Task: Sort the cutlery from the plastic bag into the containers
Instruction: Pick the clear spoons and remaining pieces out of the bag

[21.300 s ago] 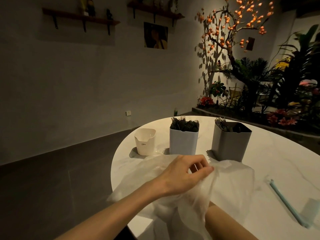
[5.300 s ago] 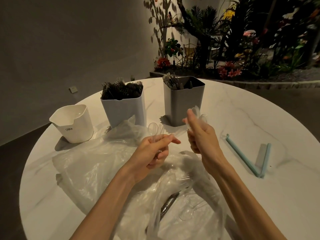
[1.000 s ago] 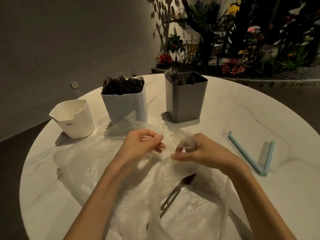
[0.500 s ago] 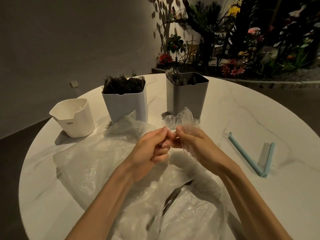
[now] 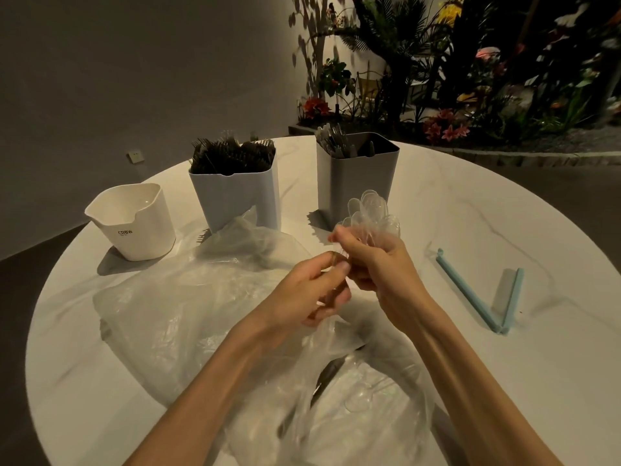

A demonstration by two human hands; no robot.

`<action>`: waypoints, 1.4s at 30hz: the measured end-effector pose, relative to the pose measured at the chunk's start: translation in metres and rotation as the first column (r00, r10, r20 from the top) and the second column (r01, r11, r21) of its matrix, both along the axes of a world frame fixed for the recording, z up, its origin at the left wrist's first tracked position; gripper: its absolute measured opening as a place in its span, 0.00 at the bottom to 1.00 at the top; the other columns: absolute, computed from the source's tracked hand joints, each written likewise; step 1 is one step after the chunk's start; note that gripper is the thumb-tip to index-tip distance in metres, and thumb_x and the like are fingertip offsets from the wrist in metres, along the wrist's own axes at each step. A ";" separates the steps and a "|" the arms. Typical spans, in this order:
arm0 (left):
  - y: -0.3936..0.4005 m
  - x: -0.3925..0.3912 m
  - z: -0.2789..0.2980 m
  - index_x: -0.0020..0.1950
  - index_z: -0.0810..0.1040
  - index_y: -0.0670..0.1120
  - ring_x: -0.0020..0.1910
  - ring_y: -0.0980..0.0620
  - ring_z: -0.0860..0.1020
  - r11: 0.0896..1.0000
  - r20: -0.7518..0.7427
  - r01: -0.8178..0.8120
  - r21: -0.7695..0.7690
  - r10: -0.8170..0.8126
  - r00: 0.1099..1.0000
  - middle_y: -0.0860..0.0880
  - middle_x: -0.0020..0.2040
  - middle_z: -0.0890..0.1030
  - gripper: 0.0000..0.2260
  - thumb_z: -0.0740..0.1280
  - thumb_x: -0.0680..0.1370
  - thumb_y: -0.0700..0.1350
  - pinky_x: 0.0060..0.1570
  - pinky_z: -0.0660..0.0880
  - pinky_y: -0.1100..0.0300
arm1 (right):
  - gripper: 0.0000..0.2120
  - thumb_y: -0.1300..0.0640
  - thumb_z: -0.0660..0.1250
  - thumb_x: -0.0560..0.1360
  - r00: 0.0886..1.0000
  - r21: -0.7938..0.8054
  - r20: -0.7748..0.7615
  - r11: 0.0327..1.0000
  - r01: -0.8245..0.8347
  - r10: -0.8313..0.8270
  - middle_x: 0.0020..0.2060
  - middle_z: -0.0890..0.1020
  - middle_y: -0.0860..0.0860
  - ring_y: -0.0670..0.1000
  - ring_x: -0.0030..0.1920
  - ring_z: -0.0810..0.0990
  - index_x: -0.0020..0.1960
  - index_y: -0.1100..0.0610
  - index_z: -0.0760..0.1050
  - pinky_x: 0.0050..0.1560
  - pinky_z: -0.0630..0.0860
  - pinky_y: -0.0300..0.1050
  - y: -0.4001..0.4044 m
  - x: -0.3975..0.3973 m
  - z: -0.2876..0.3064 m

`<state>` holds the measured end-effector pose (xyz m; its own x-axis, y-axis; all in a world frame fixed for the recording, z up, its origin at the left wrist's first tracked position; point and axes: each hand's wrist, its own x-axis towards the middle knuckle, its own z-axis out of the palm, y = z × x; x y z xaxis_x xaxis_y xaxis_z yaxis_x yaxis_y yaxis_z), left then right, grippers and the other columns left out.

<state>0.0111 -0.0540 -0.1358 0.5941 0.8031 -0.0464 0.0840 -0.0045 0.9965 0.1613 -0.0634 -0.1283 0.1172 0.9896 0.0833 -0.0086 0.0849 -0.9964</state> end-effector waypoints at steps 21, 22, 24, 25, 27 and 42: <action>-0.041 0.009 0.005 0.54 0.72 0.58 0.44 0.57 0.68 0.673 -0.795 0.535 0.510 0.132 0.592 0.58 0.48 0.66 0.18 0.69 0.70 0.64 0.40 0.61 0.61 | 0.13 0.52 0.63 0.82 0.970 -0.035 -0.195 0.988 -0.153 0.144 0.34 0.80 0.53 0.50 0.33 0.79 0.44 0.60 0.76 0.35 0.79 0.42 -0.004 0.025 0.017; -0.040 0.009 0.005 0.53 0.74 0.58 0.43 0.58 0.67 0.677 -0.796 0.536 0.505 0.125 0.592 0.58 0.47 0.66 0.15 0.68 0.71 0.63 0.39 0.59 0.64 | 0.13 0.51 0.63 0.82 0.973 -0.049 -0.181 0.987 -0.155 0.144 0.30 0.76 0.51 0.48 0.29 0.73 0.43 0.58 0.74 0.28 0.74 0.39 -0.005 0.024 0.017; -0.040 0.010 0.005 0.50 0.77 0.56 0.42 0.59 0.68 0.689 -0.793 0.528 0.496 0.113 0.598 0.59 0.45 0.68 0.11 0.69 0.72 0.59 0.37 0.58 0.67 | 0.13 0.50 0.64 0.82 0.977 -0.067 -0.174 0.988 -0.140 0.127 0.27 0.68 0.48 0.45 0.26 0.63 0.42 0.57 0.71 0.24 0.63 0.36 -0.005 0.024 0.016; -0.040 0.011 0.004 0.48 0.79 0.55 0.41 0.58 0.69 0.696 -0.790 0.522 0.493 0.106 0.604 0.58 0.45 0.69 0.09 0.69 0.73 0.57 0.37 0.59 0.66 | 0.13 0.50 0.65 0.82 0.977 -0.067 -0.177 0.989 -0.133 0.120 0.27 0.65 0.48 0.45 0.26 0.60 0.42 0.56 0.70 0.24 0.61 0.35 -0.004 0.025 0.015; -0.038 0.012 0.000 0.47 0.80 0.53 0.42 0.57 0.71 0.709 -0.775 0.510 0.488 0.083 0.626 0.57 0.44 0.70 0.06 0.68 0.75 0.54 0.37 0.63 0.64 | 0.13 0.50 0.65 0.82 0.979 -0.062 -0.175 0.992 -0.114 0.102 0.29 0.61 0.48 0.45 0.28 0.57 0.42 0.55 0.69 0.25 0.58 0.36 -0.004 0.027 0.014; -0.005 -0.006 0.009 0.55 0.78 0.40 0.26 0.53 0.70 0.995 -0.098 -0.053 0.084 0.061 0.993 0.47 0.33 0.75 0.11 0.60 0.85 0.46 0.27 0.69 0.62 | 0.09 0.49 0.75 0.73 0.991 0.120 -0.126 0.991 0.057 -0.042 0.25 0.66 0.47 0.45 0.24 0.61 0.39 0.52 0.78 0.24 0.60 0.37 -0.008 0.029 0.019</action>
<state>0.0050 -0.0594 -0.1271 0.5428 0.8391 -0.0368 0.1857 -0.0772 0.9796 0.1905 -0.0713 -0.1091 0.1827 0.9654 0.1859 -0.1233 0.2101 -0.9699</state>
